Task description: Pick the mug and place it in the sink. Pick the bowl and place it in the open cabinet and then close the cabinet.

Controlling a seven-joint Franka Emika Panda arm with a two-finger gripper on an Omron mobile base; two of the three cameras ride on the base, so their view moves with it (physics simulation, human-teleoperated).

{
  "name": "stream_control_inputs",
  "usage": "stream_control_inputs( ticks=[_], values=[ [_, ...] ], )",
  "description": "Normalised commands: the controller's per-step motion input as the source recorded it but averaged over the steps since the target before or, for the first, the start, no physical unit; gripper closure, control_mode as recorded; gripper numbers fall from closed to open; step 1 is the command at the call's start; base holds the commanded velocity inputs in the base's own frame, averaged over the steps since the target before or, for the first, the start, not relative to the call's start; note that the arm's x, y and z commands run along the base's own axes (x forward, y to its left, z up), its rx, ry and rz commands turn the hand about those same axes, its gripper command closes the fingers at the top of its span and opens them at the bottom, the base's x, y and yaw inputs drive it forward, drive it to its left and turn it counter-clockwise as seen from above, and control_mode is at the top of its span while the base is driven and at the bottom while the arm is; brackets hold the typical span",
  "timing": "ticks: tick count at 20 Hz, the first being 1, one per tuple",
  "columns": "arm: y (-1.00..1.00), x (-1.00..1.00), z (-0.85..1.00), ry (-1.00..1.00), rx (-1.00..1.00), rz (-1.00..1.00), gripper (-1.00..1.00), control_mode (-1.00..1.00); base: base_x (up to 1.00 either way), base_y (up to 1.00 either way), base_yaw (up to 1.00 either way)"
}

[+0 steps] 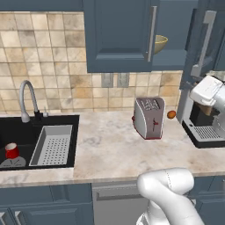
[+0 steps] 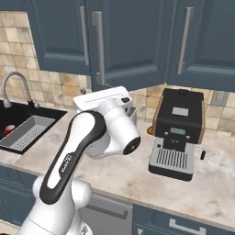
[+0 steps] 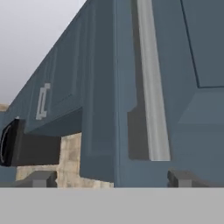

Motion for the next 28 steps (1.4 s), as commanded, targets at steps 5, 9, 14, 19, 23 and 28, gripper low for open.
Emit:
stream_control_inputs(
  ticks=[5, 9, 14, 19, 23, 28],
  values=[
    [0.36, 0.47, 0.0, -0.18, 0.0, -0.07, -1.0, -1.0, 0.0, 0.0, 0.0],
    [0.4, 0.52, 0.0, -0.12, 0.0, -0.19, -1.0, -1.0, 0.0, 0.0, 0.0],
    [0.35, 0.68, 0.05, -0.03, 0.0, -0.26, -1.0, -1.0, 0.0, 0.0, 0.0],
    [0.48, 0.74, 0.29, 0.05, 0.0, -0.29, -1.0, -1.0, 0.0, 0.0, 0.0],
    [0.38, 0.7, 0.35, 0.11, 0.0, -0.26, -1.0, -1.0, 0.0, 0.0, 0.0],
    [0.26, 0.68, 0.26, 0.13, 0.0, -0.25, -1.0, -1.0, 0.0, 0.0, 0.0]
  ],
)
